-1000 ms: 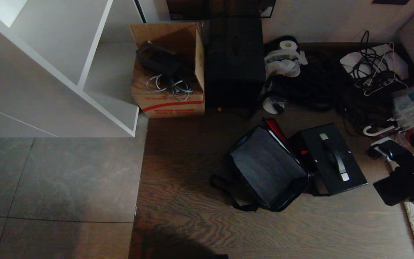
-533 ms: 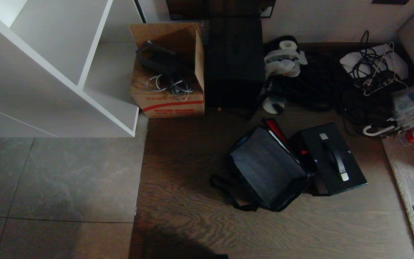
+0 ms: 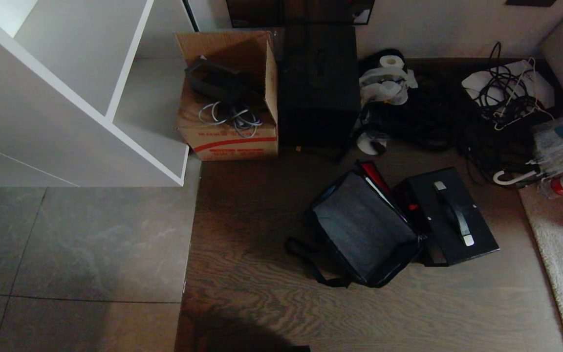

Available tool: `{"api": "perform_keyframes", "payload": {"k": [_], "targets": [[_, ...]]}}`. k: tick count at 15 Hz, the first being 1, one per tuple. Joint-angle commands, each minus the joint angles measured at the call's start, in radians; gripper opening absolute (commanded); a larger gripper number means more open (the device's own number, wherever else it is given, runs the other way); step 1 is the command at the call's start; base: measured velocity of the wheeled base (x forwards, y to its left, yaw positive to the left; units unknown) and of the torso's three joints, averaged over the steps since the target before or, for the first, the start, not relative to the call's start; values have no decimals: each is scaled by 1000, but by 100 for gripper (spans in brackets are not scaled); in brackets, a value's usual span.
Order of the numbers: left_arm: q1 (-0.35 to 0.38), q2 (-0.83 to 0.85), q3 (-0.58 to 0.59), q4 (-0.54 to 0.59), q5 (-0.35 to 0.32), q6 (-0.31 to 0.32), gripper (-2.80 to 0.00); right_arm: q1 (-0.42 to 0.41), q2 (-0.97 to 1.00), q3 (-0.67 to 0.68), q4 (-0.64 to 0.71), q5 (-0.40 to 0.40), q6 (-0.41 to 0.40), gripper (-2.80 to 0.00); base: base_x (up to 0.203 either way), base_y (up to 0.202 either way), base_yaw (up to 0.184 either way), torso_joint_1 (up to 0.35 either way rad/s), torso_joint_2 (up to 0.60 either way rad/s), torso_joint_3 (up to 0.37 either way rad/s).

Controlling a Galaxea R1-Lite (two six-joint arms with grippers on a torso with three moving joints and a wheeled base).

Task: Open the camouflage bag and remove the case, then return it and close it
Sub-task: Grip the handle again

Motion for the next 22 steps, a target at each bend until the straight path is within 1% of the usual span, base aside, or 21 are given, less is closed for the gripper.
{"api": "perform_keyframes", "payload": {"k": [1,2,3,6,8,10,13,15,17,18,19,20,21,22], "targets": [[0,0,-1,0,0,0,-280,29,-228,73,13,30,40,-280,0,0,0,0,0,0],[0,0,0,0,0,0,-280,36,-239,115,10,72,81,-280,0,0,0,0,0,0],[0,0,-1,0,0,0,-280,40,-234,135,16,91,99,-280,0,0,0,0,0,0],[0,0,-1,0,0,0,-280,45,-233,131,55,108,90,-280,0,0,0,0,0,0],[0,0,0,0,0,0,-280,45,-233,131,54,108,94,-280,0,0,0,0,0,0],[0,0,0,0,0,0,-280,20,-241,131,53,107,92,-280,0,0,0,0,0,0],[0,0,0,0,0,0,-280,-21,-339,131,50,112,69,-280,0,0,0,0,0,0],[0,0,0,0,0,0,-280,-31,-468,131,50,114,66,-280,0,0,0,0,0,0],[0,0,0,0,0,0,-280,-36,-534,130,51,109,85,-280,0,0,0,0,0,0],[0,0,-1,0,0,0,-280,-39,-524,130,51,107,116,-280,0,0,0,0,0,0],[0,0,0,0,0,0,-280,-39,-523,131,50,107,115,-280,0,0,0,0,0,0],[0,0,0,0,0,0,-280,-39,-523,132,50,114,92,-280,0,0,0,0,0,0],[0,0,0,0,0,0,-280,-40,-523,131,50,116,50,-280,0,0,0,0,0,0],[0,0,-2,0,0,0,-280,-40,-523,131,52,112,58,-280,0,0,0,0,0,0]]}}
